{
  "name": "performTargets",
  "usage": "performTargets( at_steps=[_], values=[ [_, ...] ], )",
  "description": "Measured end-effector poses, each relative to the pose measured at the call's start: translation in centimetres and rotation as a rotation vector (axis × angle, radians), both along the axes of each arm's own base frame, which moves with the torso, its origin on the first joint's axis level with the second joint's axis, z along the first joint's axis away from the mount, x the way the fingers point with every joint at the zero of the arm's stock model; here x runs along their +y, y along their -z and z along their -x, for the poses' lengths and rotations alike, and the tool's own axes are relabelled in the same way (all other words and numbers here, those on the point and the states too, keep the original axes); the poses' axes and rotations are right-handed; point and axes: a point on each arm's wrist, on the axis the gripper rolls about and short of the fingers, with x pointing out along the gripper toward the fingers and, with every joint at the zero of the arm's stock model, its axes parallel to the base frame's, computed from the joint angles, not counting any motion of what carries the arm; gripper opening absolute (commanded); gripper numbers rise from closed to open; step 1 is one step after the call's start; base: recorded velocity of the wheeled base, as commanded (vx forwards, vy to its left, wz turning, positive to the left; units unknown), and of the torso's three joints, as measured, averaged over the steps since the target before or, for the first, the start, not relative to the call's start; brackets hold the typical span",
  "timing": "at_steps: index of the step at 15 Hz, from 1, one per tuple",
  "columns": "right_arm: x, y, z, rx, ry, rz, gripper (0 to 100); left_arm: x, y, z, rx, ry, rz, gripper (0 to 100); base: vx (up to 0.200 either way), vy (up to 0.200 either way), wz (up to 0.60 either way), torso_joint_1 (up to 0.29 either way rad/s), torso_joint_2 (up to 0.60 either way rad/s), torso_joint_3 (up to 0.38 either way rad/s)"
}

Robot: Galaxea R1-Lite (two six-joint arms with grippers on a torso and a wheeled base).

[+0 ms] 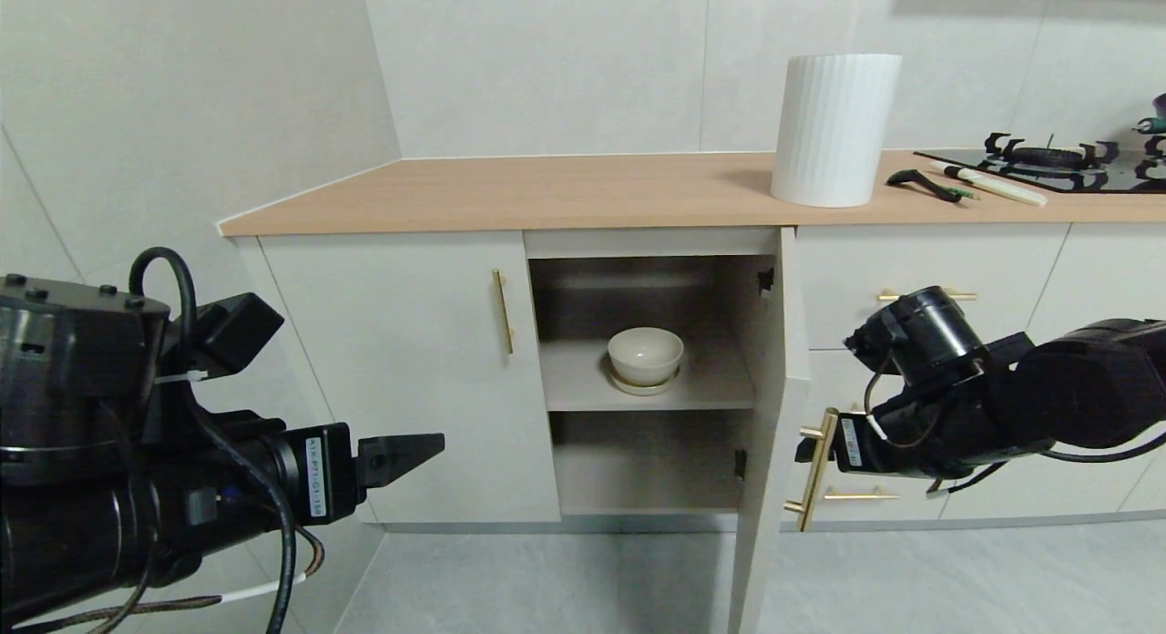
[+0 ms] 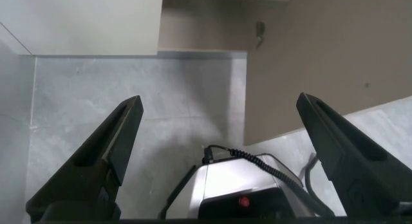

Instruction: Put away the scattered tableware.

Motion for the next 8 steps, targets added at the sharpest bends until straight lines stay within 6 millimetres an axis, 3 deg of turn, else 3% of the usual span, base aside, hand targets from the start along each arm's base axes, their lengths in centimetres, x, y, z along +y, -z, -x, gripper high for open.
performTargets(
  at_steps=[4,8],
  values=[
    [2.9,0.7,-1.9,-0.009,-0.058,-0.006,100,0.1,0.0,0.0,-0.007,-0.020,-0.011,100,0.000,0.000,0.00,0.000,0.00,0.000],
    [3.8,1.4,-3.0,0.001,-0.084,-0.036,100,0.0,0.0,0.0,-0.006,-0.022,-0.014,100,0.000,0.000,0.00,0.000,0.00,0.000]
  ],
)
